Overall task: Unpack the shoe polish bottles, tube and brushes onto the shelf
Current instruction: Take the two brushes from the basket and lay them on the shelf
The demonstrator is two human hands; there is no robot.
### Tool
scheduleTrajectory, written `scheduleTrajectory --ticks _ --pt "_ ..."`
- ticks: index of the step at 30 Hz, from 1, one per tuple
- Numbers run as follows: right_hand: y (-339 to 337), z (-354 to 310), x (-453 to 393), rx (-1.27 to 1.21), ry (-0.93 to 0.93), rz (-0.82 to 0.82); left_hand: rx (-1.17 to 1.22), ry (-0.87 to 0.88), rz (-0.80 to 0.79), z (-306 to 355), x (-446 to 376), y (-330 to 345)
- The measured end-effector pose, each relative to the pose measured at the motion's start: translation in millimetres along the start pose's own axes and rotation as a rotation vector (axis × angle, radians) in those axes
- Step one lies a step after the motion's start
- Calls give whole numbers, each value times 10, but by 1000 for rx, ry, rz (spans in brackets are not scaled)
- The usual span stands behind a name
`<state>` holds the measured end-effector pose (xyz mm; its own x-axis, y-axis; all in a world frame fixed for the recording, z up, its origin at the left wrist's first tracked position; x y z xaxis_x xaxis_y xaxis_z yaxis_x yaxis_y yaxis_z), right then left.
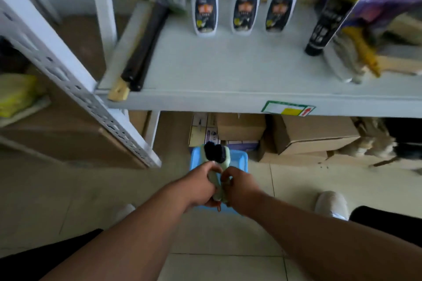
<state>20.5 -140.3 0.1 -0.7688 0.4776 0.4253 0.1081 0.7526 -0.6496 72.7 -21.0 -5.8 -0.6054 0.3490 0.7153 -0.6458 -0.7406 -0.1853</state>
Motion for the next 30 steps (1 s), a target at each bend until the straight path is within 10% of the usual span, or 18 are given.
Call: scheduleTrajectory --ticks 14,30 --pt "-1274 -1126 1336 -329 -333 66 -7 330 -32 1080 1839 -494" --pt "-2526 -1659 392 -471 -335 268 -86 730 430 2486 1552 -917"
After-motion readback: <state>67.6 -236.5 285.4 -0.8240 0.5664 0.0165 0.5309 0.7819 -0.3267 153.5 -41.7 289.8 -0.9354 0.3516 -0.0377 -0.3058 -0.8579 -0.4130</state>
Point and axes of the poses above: each hand's wrist, its own x-axis away from the middle knuckle, its own y-axis out of the palm, z = x × y, the point moved 8 cm from there along -x, towards the middle knuckle, and after that the axes turned 11 degrees about z, right-handed, at the moved point
